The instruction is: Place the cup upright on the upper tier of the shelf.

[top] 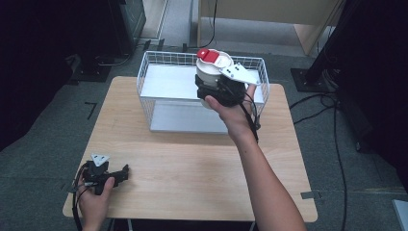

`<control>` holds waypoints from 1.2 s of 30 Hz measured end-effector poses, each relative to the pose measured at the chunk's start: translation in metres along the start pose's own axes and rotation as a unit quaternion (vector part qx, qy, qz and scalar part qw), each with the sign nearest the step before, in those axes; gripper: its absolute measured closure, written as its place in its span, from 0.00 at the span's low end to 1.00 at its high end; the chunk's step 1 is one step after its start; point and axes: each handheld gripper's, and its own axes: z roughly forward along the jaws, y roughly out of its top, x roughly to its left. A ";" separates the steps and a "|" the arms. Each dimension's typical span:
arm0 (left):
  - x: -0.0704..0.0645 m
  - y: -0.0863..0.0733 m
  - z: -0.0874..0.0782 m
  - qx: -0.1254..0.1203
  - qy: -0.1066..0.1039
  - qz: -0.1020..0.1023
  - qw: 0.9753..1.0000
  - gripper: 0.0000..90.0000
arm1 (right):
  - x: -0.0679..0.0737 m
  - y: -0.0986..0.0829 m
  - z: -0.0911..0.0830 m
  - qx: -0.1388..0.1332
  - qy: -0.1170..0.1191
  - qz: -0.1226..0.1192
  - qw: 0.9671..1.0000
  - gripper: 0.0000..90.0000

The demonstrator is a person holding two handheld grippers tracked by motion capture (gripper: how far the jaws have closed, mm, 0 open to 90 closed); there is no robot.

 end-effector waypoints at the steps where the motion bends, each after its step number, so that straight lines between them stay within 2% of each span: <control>1: 0.000 0.000 0.000 0.000 0.000 -0.001 1.000 0.00 | 0.000 0.000 0.005 0.001 -0.002 0.000 1.000 0.13; 7: 0.000 0.000 0.000 -0.001 0.000 -0.001 1.000 0.00 | -0.003 -0.001 0.034 0.002 -0.007 0.002 1.000 0.13; 13: 0.000 0.000 0.000 -0.001 0.000 -0.001 1.000 0.00 | -0.005 -0.001 0.053 0.004 -0.012 0.001 1.000 0.13; 18: 0.000 0.000 0.000 -0.001 0.000 -0.001 1.000 0.00 | -0.012 -0.002 0.069 0.009 -0.018 0.015 1.000 0.13; 19: 0.000 0.000 0.000 -0.001 0.000 -0.001 1.000 0.00 | -0.015 -0.002 0.074 0.011 -0.021 0.025 0.999 0.13; 29: 0.000 0.000 0.000 -0.001 0.000 -0.001 1.000 0.00 | -0.013 0.001 0.089 0.007 -0.028 0.037 0.999 0.13; 36: 0.000 0.000 0.000 -0.001 0.000 0.000 1.000 0.00 | -0.011 -0.002 0.091 0.004 -0.028 0.030 0.999 0.13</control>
